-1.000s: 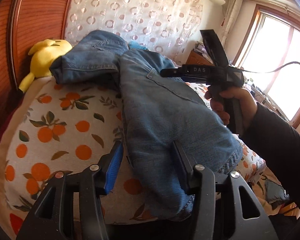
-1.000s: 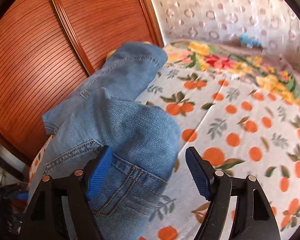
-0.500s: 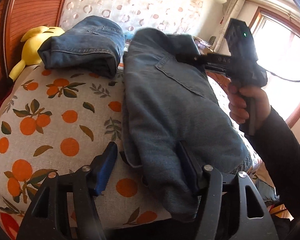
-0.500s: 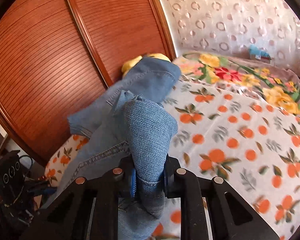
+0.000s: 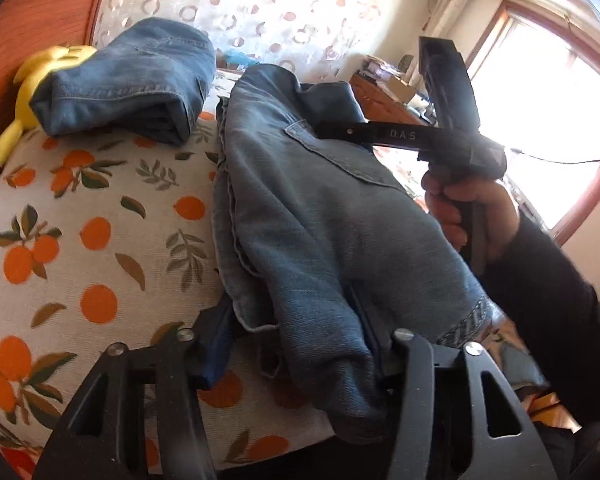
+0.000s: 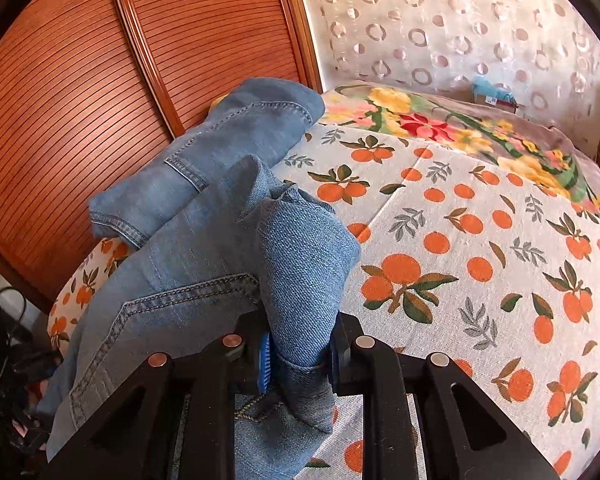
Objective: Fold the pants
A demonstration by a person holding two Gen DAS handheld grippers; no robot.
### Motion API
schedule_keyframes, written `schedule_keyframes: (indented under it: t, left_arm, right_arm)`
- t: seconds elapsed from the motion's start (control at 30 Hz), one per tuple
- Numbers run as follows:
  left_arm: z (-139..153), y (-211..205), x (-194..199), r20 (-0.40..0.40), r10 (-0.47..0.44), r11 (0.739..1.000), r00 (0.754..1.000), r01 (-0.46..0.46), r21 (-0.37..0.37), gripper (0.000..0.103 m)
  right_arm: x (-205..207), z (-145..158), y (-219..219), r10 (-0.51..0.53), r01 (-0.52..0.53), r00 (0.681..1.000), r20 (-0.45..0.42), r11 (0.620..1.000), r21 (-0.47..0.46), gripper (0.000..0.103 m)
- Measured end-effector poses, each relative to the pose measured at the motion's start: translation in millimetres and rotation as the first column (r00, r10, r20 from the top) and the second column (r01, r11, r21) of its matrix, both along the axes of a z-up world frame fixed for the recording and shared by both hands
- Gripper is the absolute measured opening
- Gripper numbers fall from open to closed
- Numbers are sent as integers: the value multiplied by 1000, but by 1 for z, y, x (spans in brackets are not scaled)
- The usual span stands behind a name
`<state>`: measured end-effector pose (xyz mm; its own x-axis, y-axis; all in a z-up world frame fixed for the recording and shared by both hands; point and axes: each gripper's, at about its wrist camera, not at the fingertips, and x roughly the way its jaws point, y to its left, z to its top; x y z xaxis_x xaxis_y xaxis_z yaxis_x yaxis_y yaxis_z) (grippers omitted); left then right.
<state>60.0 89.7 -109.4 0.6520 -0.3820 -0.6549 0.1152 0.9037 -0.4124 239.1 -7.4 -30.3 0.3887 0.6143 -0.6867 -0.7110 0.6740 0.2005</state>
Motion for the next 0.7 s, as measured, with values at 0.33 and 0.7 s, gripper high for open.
schedule_keyframes:
  t: [0.33,0.7]
  left_arm:
    - [20,-10,-15,56,-16,1000,998,15,28,24]
    - [61,26,-41,182,72,997,981,-65,-42,23]
  right_arm:
    - [-32,28,-13,7,-12,997,71,997,72,18]
    - [-67,110,12,77,-105,971,225,988,113,18]
